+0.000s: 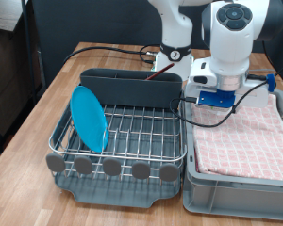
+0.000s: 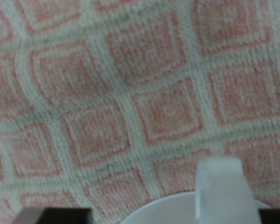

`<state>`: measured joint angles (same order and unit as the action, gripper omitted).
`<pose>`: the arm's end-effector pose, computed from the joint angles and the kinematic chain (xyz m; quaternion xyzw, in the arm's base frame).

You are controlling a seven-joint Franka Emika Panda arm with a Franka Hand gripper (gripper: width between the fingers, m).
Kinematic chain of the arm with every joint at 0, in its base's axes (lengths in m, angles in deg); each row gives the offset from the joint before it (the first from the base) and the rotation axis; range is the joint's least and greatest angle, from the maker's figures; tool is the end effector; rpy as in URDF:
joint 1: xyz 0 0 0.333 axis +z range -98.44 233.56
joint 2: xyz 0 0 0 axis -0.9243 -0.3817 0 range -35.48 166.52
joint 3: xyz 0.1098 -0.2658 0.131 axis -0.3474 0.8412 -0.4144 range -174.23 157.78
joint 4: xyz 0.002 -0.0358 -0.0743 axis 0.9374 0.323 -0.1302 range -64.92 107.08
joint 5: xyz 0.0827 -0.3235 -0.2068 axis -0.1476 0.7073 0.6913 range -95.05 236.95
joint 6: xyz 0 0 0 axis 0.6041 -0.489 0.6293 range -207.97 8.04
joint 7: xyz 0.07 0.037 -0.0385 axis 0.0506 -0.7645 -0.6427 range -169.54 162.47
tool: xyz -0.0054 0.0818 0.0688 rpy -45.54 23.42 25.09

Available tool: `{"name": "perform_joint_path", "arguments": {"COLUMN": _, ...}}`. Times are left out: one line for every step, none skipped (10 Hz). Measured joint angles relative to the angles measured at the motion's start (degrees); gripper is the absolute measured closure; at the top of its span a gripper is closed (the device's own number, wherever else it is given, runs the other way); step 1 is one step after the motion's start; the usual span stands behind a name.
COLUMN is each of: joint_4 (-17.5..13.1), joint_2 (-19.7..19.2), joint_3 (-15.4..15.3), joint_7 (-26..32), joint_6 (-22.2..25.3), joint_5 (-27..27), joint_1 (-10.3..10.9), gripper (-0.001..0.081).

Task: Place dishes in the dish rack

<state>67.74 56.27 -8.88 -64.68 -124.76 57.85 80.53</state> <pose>0.4610 0.1167 0.2350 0.8677 -0.4758 -0.1431 0.0137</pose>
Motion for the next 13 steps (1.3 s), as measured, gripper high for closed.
{"name": "perform_joint_path", "arguments": {"joint_4": 0.0, "joint_2": 0.0, "joint_3": 0.0, "joint_7": -0.23, "joint_6": -0.02, "joint_5": 0.24, "joint_1": 0.0, "gripper": 0.0536}}
{"name": "perform_joint_path", "arguments": {"joint_4": -0.01, "joint_2": 0.0, "joint_3": 0.0, "joint_7": -0.46, "joint_6": -0.03, "joint_5": 0.47, "joint_1": 0.0, "gripper": 0.0536}}
{"name": "perform_joint_path", "arguments": {"joint_4": -0.06, "joint_2": 0.0, "joint_3": 0.0, "joint_7": -0.75, "joint_6": -0.03, "joint_5": 0.79, "joint_1": 0.01, "gripper": 0.0714}}
{"name": "perform_joint_path", "arguments": {"joint_4": -0.19, "joint_2": 0.01, "joint_3": 0.0, "joint_7": -1.03, "joint_6": -0.03, "joint_5": 1.04, "joint_1": 0.01, "gripper": 0.0714}}
{"name": "perform_joint_path", "arguments": {"joint_4": -0.48, "joint_2": 0.03, "joint_3": -0.01, "joint_7": -1.26, "joint_6": -0.01, "joint_5": 1.69, "joint_1": 0.03, "gripper": 0.0734}}
{"name": "perform_joint_path", "arguments": {"joint_4": -0.96, "joint_2": 0.17, "joint_3": -0.03, "joint_7": -1.75, "joint_6": 0.39, "joint_5": 2.59, "joint_1": 0.07, "gripper": 0.0734}}
{"name": "perform_joint_path", "arguments": {"joint_4": -1.62, "joint_2": 0.47, "joint_3": -0.11, "joint_7": -2.29, "joint_6": 1.32, "joint_5": 3.35, "joint_1": 0.11, "gripper": 0.0734}}
{"name": "perform_joint_path", "arguments": {"joint_4": -2.35, "joint_2": 0.9, "joint_3": -0.19, "joint_7": -2.59, "joint_6": 2.41, "joint_5": 3.98, "joint_1": 0.12, "gripper": 0.0734}}
{"name": "perform_joint_path", "arguments": {"joint_4": -3.15, "joint_2": 1.35, "joint_3": -0.22, "joint_7": -2.96, "joint_6": 3.72, "joint_5": 4.69, "joint_1": 0.13, "gripper": 0.0734}}
{"name": "perform_joint_path", "arguments": {"joint_4": -3.94, "joint_2": 1.89, "joint_3": -0.24, "joint_7": -3.3, "joint_6": 5.04, "joint_5": 5.36, "joint_1": 0.13, "gripper": 0.0734}}
{"name": "perform_joint_path", "arguments": {"joint_4": -4.74, "joint_2": 2.47, "joint_3": -0.24, "joint_7": -3.58, "joint_6": 6.42, "joint_5": 5.93, "joint_1": 0.13, "gripper": 0.0734}}
{"name": "perform_joint_path", "arguments": {"joint_4": -5.49, "joint_2": 3.15, "joint_3": -0.24, "joint_7": -4.05, "joint_6": 7.61, "joint_5": 6.79, "joint_1": 0.13, "gripper": 0.0734}}
{"name": "perform_joint_path", "arguments": {"joint_4": -5.99, "joint_2": 3.91, "joint_3": -0.24, "joint_7": -4.58, "joint_6": 8.09, "joint_5": 7.76, "joint_1": 0.12, "gripper": 0.0734}}
